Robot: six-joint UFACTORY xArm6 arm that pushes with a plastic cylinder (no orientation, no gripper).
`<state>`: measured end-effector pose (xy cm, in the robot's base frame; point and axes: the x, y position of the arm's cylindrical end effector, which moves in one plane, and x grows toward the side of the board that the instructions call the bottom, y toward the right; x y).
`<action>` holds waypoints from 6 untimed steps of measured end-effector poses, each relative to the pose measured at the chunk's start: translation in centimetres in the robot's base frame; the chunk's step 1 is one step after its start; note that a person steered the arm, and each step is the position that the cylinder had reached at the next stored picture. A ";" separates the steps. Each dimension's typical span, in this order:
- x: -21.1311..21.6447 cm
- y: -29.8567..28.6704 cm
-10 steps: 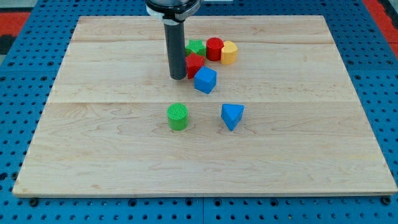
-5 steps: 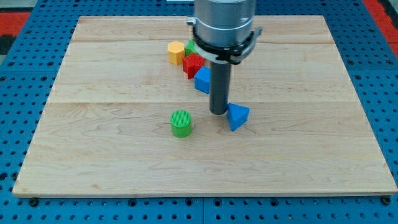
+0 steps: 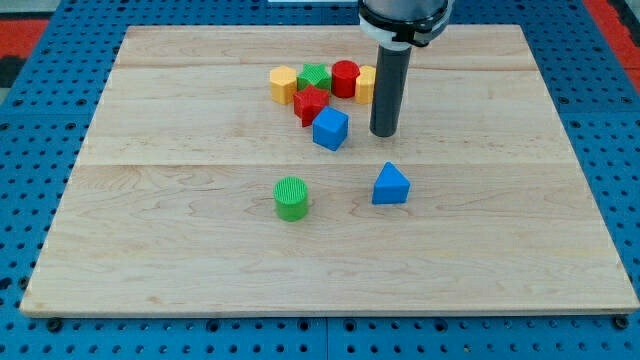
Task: Adjust the green circle cube and triangle to make a triangle of blocks
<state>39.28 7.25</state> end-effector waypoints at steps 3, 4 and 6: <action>0.0 -3.5; 0.0 -4.4; 1.5 -4.6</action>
